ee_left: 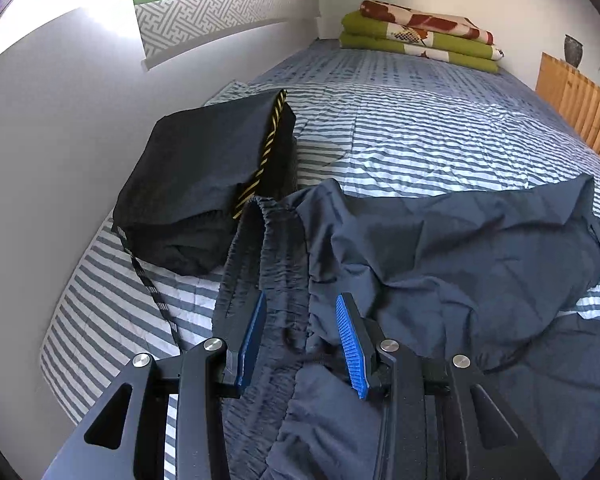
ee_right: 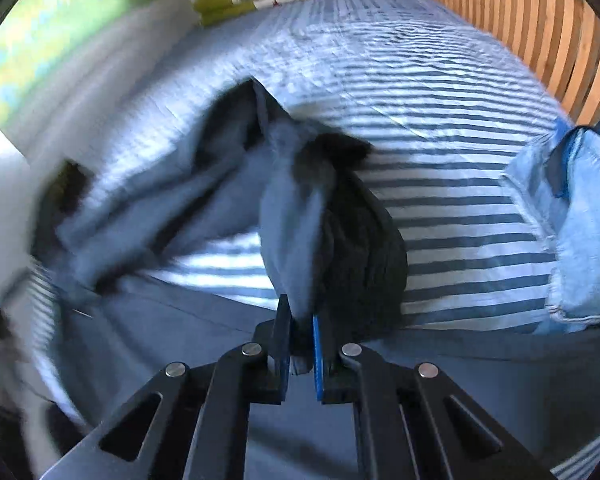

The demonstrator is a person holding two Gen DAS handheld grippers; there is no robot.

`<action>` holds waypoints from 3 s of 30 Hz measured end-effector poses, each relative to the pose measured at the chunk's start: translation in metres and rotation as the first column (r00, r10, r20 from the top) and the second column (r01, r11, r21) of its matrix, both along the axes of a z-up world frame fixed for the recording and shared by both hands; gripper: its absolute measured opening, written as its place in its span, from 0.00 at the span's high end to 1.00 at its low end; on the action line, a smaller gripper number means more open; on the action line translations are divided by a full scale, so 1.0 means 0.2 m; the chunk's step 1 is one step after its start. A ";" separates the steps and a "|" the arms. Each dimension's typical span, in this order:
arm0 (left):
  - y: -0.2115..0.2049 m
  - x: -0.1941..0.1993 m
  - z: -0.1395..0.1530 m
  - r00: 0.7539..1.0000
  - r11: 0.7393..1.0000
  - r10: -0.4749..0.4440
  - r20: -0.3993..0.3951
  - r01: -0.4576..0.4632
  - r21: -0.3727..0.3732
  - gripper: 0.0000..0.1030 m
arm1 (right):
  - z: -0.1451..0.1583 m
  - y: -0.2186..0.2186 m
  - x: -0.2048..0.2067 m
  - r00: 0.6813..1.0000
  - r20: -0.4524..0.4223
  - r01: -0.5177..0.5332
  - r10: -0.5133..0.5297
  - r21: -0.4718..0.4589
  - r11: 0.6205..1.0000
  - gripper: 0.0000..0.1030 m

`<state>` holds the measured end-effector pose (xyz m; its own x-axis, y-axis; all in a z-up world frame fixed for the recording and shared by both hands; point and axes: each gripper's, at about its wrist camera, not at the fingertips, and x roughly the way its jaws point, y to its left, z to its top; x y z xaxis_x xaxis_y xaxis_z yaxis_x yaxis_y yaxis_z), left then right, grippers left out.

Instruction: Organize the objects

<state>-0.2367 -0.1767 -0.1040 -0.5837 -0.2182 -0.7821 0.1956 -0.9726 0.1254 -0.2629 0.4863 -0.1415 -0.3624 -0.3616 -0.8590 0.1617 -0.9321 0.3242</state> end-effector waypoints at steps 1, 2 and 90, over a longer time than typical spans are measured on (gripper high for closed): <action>0.00 0.00 0.00 1.000 1.000 -0.001 0.001 0.001 0.001 0.62 | 0.03 0.00 0.00 1.000 -0.003 0.004 -0.004 -0.053 0.999 0.92; 0.01 0.00 0.00 1.000 1.000 -0.003 0.002 0.003 0.002 0.62 | 0.07 0.02 -0.01 1.000 -0.009 0.017 -0.018 -0.118 0.993 0.92; -0.50 -0.13 -0.17 0.995 0.964 -0.025 0.099 -0.002 0.266 0.53 | 0.00 -0.51 -0.73 0.961 -0.247 0.036 0.127 0.562 0.826 0.63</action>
<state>-0.2627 -0.2768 -0.1383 -0.5006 0.0113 -0.8656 0.1842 -0.9756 -0.1192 -0.4089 0.3840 -0.1409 -0.5979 0.1268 -0.7915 0.2116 -0.9274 -0.3084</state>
